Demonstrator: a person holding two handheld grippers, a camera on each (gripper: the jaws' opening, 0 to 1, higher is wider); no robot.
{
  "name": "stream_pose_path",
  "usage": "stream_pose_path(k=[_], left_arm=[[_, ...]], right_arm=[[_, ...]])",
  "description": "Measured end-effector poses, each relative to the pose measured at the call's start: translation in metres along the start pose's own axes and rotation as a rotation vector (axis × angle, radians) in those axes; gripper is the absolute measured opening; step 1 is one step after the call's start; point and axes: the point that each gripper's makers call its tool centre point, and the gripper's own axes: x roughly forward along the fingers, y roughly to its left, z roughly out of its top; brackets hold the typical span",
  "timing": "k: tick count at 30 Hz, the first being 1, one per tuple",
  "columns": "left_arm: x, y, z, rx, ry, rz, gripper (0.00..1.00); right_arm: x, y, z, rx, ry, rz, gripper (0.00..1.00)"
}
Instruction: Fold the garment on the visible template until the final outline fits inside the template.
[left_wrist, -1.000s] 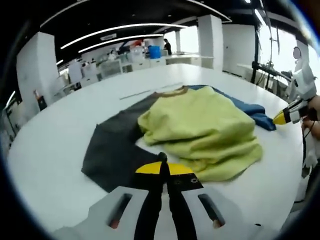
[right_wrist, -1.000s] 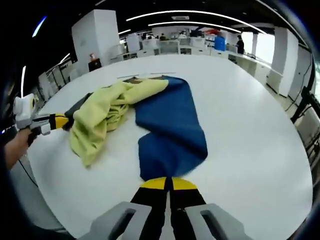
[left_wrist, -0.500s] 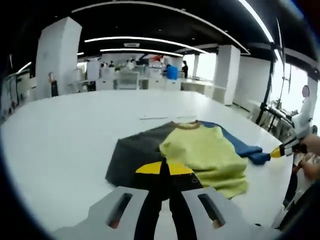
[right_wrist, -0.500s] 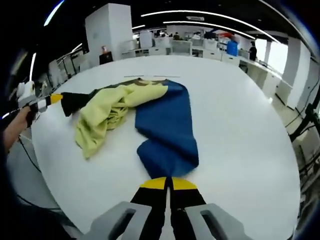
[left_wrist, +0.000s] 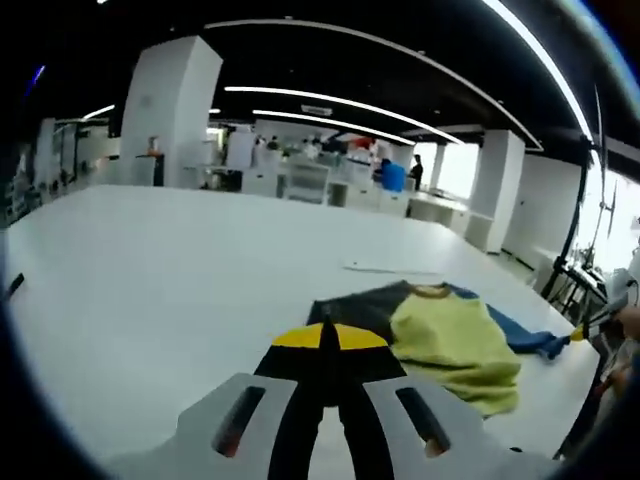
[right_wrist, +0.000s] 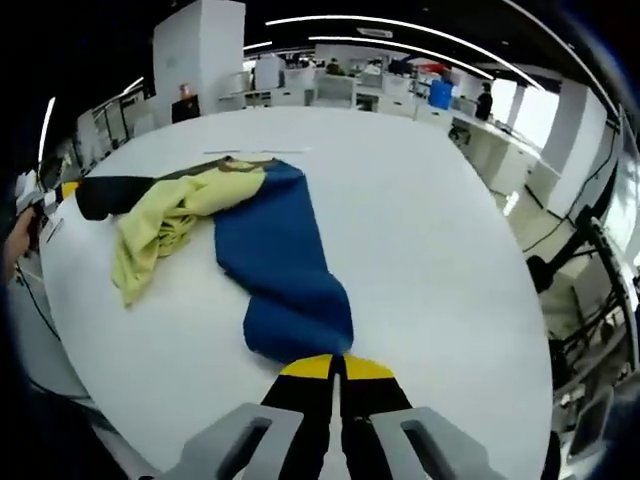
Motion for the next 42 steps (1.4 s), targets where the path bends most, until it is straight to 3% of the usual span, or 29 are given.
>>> stream_pose_path(k=[3, 8, 15, 21, 32, 42], left_arm=[[-0.006, 0.026, -0.001, -0.034, -0.006, 0.068, 0.0], [-0.007, 0.052, -0.001, -0.03, -0.007, 0.106, 0.0], [0.006, 0.082, -0.018, 0.015, 0.104, 0.131, 0.0], [0.018, 0.099, -0.014, -0.048, 0.112, 0.133, 0.0], [0.033, 0.132, -0.018, -0.027, 0.194, 0.192, 0.0], [0.036, 0.15, -0.03, 0.013, 0.252, 0.228, 0.0]], right_arm=[[-0.001, -0.013, 0.0, -0.006, 0.008, -0.026, 0.0], [0.005, -0.031, 0.001, -0.043, 0.026, -0.061, 0.0], [0.021, -0.063, 0.008, -0.04, 0.046, -0.108, 0.0], [0.034, -0.083, 0.016, -0.052, 0.06, -0.141, 0.0], [0.055, -0.133, 0.024, -0.064, 0.101, -0.229, 0.0], [0.066, -0.152, 0.032, -0.021, 0.075, -0.251, 0.0]])
